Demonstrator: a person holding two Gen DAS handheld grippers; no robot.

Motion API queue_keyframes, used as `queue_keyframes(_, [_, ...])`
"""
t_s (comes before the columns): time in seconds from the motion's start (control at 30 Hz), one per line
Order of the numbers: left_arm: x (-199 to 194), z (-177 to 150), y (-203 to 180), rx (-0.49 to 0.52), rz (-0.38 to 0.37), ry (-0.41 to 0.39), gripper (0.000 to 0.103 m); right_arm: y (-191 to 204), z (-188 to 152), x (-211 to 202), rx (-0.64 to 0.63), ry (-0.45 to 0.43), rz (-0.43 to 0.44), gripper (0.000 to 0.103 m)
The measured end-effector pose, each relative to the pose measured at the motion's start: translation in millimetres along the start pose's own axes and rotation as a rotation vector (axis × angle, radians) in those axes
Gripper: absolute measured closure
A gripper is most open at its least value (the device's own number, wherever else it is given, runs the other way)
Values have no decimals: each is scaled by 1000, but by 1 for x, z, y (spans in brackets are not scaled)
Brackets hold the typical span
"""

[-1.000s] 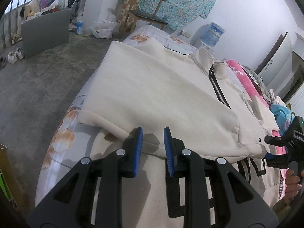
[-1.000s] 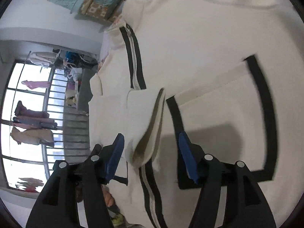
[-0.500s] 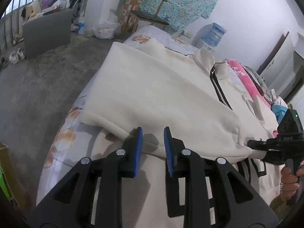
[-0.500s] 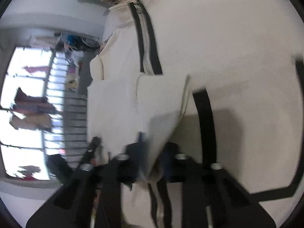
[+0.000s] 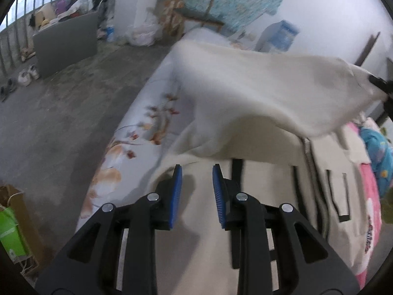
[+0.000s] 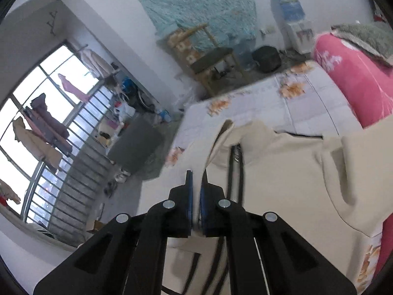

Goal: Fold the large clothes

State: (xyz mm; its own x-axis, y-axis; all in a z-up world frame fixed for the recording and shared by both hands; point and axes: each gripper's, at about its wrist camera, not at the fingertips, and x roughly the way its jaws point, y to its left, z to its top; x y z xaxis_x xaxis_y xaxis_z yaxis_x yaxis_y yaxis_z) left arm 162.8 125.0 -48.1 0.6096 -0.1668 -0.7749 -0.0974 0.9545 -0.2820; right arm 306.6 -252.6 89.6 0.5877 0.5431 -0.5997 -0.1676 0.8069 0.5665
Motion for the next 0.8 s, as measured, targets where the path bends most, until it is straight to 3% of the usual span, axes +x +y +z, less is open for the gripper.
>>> queue_keyframes(0.13, [10, 14, -8, 26, 32, 28, 78, -14, 1, 24, 26, 67, -15, 97])
queue_keyframes(0.3, [24, 26, -21, 76, 111, 46, 75, -5, 17, 9, -5, -12, 55, 97])
queue_keyframes(0.4, [25, 27, -22, 68, 142, 30, 75, -22, 14, -3, -10, -38, 31, 97])
queue_keyframes(0.47, [25, 25, -23, 73, 154, 24, 75, -50, 1, 3, 17, 8, -18, 97])
queue_keyframes(0.6, [25, 24, -26, 85, 171, 20, 75, -115, -32, 41, 98, 215, -153, 97])
queue_keyframes(0.63, [25, 24, -26, 89, 172, 19, 75, -131, -40, 51, 126, 278, -181, 94])
queue_keyframes(0.7, [26, 24, -25, 90, 170, 21, 75, -145, -41, 52, 159, 293, -178, 92])
queue_keyframes(0.77, [25, 24, -25, 93, 167, 23, 75, -148, -35, 48, 160, 273, -153, 80])
queue_keyframes(0.8, [24, 23, -24, 94, 164, 24, 75, -147, -30, 48, 145, 264, -159, 68])
